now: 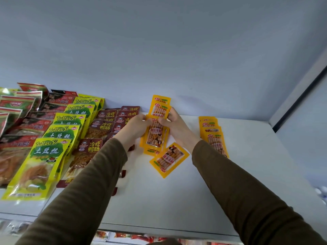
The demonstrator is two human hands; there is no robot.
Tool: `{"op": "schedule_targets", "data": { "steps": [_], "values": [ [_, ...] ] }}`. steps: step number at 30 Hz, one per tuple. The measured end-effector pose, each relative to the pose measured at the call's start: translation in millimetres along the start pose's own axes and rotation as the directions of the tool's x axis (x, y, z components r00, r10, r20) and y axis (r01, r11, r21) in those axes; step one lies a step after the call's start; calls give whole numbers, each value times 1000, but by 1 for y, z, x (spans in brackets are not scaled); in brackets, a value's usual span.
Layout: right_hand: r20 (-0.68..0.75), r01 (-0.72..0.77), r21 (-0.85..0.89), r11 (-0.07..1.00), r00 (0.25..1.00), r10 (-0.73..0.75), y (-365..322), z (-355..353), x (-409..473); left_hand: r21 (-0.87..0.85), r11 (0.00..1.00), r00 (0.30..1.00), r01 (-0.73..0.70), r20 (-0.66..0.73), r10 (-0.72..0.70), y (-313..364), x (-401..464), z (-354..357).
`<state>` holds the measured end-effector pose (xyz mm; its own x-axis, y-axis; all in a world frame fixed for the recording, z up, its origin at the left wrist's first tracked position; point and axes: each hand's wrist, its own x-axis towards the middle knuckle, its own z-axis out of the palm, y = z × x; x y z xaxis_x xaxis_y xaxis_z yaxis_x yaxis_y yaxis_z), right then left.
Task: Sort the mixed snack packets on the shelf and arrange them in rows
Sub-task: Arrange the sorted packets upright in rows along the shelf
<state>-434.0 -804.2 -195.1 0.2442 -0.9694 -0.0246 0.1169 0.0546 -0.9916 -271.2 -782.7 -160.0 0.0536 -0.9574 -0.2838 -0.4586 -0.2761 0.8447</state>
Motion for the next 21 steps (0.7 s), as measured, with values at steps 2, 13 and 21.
{"op": "schedule_targets", "data": {
  "steps": [2, 13, 21],
  "values": [
    [15, -24, 2, 1000, 1000, 24, -1, 0, 0, -58, 998, 998, 30, 49, -27, -1, 2, -1],
    [124, -148, 1, 989, 981, 147, -1, 1, 2, -159, 986, 998, 44, 49, -36, -6, 11, -11],
    [193, -137, -27, 990, 971, 139, -7, 3, 6, -176, 984, 1000, -9, -18, 6, -6, 14, -16]
  ]
}}
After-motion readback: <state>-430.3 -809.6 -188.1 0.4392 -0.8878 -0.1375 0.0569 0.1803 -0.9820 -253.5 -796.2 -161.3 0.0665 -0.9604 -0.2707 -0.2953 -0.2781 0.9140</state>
